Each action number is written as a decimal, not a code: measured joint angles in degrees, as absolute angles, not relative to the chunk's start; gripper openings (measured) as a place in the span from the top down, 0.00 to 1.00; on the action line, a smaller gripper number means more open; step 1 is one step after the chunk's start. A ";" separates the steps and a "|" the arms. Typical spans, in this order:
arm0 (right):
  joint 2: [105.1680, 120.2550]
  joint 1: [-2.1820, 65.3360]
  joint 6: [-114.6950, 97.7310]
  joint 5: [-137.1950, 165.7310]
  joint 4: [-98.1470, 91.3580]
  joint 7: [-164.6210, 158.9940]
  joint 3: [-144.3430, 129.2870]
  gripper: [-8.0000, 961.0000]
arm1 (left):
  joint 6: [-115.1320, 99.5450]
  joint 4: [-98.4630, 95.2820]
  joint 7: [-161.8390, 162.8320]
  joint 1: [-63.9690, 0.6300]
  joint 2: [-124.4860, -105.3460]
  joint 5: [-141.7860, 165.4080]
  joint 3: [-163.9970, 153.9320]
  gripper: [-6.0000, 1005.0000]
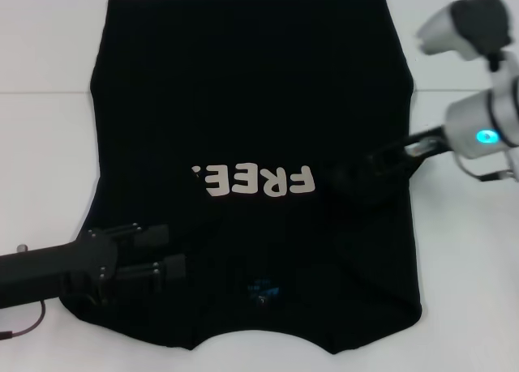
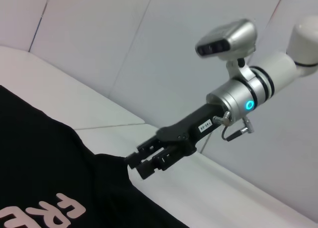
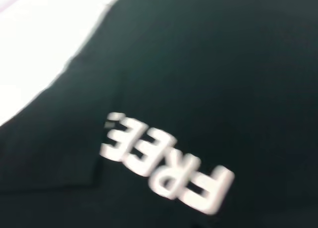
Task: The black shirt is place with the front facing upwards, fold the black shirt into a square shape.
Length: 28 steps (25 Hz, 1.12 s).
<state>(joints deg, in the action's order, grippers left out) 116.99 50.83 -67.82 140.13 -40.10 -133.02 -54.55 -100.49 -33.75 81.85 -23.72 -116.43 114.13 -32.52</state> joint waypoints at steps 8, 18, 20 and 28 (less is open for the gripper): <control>112.33 46.08 -70.84 139.73 -39.26 -138.68 -49.11 0.23 | -100.95 -33.88 88.72 -24.16 -115.66 113.90 -30.51 0.25; 111.64 35.33 -90.76 123.70 -37.96 -106.95 -35.56 0.23 | -105.80 -37.72 118.18 -24.15 -109.17 119.43 -27.78 0.25; 112.36 33.10 -94.02 122.94 -37.74 -101.25 -35.43 0.23 | -105.67 -41.70 125.15 -24.02 -108.68 123.48 -27.17 0.25; 114.83 28.00 -95.03 123.58 -36.27 -90.63 -35.38 0.22 | -101.85 -48.74 141.60 -27.85 -108.06 141.10 -26.99 0.25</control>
<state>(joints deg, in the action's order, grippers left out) 114.83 28.00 -95.03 123.58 -36.27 -90.63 -35.38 -101.85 -48.74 141.60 -27.85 -108.06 141.10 -26.99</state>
